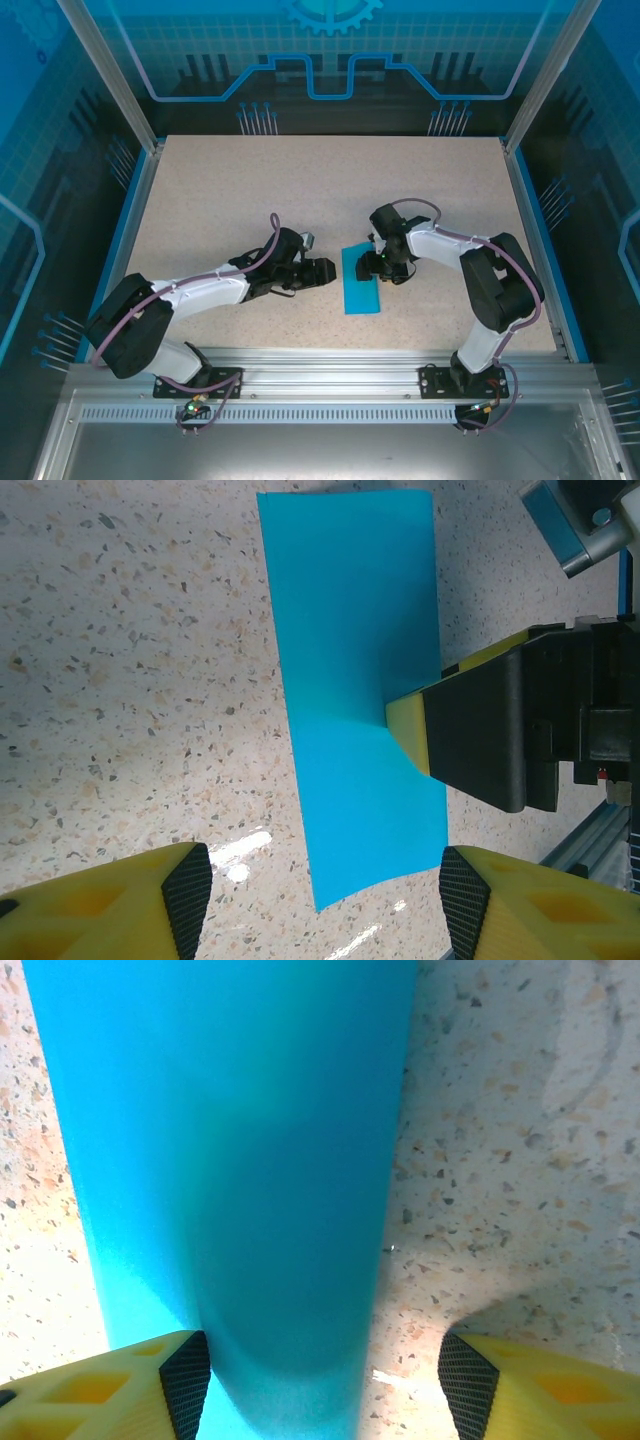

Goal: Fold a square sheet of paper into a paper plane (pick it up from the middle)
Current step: Hold the square sheet of paper at the center of the table.

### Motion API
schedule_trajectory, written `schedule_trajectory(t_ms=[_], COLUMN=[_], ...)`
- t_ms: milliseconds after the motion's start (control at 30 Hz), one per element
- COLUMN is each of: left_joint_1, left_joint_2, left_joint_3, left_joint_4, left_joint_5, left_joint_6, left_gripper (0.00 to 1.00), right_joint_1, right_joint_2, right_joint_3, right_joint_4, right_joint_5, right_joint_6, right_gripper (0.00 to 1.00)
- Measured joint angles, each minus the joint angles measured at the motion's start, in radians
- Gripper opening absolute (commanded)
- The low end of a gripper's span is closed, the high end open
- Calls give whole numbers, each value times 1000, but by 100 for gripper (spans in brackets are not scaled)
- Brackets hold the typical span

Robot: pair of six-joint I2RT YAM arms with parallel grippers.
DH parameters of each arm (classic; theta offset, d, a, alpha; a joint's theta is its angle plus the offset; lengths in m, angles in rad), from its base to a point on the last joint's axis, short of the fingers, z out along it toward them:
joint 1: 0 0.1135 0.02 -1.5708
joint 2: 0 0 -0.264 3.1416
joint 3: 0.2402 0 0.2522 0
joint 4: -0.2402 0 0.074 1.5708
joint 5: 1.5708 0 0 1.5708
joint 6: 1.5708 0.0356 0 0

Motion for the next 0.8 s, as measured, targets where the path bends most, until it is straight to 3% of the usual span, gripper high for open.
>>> schedule_trajectory(t_ms=[800], left_joint_1=[-2], left_joint_2=[-16], left_joint_3=[0], left_joint_4=[-4], left_joint_5=[-12], left_joint_6=[0], left_gripper=[66], right_joint_1=[-4], right_joint_2=[15], right_joint_3=[13], right_joint_4=[-16], right_joint_5=[-5], right_joint_6=[-26], right_gripper=[68])
